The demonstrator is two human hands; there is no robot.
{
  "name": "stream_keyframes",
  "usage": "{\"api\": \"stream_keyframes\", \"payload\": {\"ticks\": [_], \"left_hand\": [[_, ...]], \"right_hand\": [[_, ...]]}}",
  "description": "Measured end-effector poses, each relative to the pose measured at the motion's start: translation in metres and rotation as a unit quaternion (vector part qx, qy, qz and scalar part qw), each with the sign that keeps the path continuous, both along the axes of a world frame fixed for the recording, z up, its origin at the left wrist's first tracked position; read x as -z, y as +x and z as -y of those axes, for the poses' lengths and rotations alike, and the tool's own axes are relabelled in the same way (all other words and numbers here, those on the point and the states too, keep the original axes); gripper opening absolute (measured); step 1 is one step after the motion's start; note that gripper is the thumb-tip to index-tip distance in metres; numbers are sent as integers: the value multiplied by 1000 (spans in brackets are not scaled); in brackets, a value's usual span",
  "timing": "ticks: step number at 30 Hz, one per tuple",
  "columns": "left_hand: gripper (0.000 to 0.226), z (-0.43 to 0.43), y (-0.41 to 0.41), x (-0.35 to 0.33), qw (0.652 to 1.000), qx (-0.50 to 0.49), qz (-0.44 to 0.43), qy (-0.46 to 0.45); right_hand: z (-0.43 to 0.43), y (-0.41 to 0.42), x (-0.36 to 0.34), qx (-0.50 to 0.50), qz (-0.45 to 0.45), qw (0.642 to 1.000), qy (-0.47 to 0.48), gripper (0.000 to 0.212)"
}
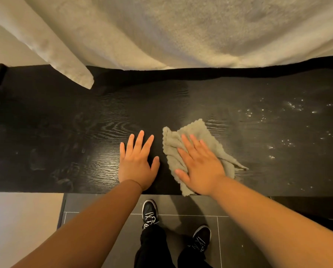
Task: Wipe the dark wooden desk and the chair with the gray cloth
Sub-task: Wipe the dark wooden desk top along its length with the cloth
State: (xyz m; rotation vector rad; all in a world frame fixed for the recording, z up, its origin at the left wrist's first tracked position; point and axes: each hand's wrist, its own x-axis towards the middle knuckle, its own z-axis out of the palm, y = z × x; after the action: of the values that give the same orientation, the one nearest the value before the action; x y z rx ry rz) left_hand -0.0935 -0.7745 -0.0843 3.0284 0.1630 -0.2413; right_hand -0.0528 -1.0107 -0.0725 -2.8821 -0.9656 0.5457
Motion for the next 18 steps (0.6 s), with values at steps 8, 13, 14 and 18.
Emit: {"api": "stream_keyframes", "payload": {"ticks": [8,13,14,18], "left_hand": [[72,1,0,1,1000,-1,5,2],[73,1,0,-1,1000,-2,-6,2],[74,1,1,-2,1000,-2,-7,3],[74,-1,1,0,1000,1,-1,7]], "right_hand": [[45,71,-1,140,6,989,-51,96],[11,4,5,51,20,998,20,89],[9,-8,7,12,12,1000,26,87],[21,17,-1,-55,-19,998,13,86]]}}
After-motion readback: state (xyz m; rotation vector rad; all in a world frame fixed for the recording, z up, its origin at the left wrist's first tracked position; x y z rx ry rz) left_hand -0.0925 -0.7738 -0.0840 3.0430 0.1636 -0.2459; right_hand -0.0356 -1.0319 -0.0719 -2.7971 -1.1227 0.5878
